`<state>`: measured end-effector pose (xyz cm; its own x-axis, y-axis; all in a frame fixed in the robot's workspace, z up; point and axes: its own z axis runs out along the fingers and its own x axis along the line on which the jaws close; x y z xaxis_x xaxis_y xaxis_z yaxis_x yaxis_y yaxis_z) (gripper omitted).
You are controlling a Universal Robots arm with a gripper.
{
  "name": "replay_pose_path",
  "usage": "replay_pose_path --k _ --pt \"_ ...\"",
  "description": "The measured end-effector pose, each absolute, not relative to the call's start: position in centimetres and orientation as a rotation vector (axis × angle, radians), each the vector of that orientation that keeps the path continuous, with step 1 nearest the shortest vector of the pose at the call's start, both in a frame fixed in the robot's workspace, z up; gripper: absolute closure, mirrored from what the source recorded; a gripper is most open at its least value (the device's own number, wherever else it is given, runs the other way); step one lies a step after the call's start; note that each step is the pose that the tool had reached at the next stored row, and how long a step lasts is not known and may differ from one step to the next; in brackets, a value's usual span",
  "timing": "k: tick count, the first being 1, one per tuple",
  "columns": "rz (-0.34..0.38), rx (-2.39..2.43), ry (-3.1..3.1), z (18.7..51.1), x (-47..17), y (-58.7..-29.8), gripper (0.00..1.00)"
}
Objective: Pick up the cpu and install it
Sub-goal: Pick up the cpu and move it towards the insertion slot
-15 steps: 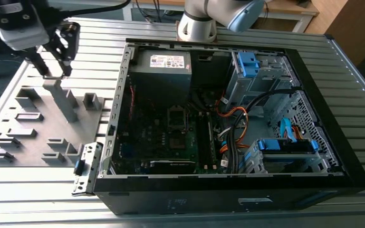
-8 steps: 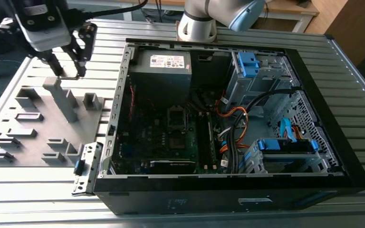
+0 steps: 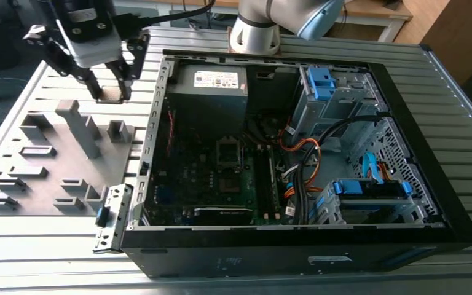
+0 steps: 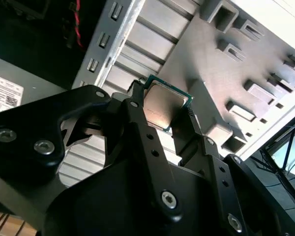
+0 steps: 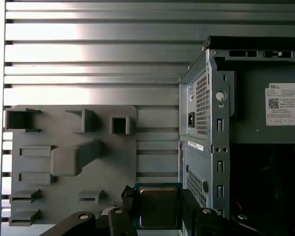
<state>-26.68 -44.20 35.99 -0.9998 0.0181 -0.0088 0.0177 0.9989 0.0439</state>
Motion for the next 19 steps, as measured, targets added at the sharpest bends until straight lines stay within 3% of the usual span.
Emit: replay_pose_path --k 19 --pt "0.069 0.028 3.132 36.0 -20.1 -44.2 0.53"
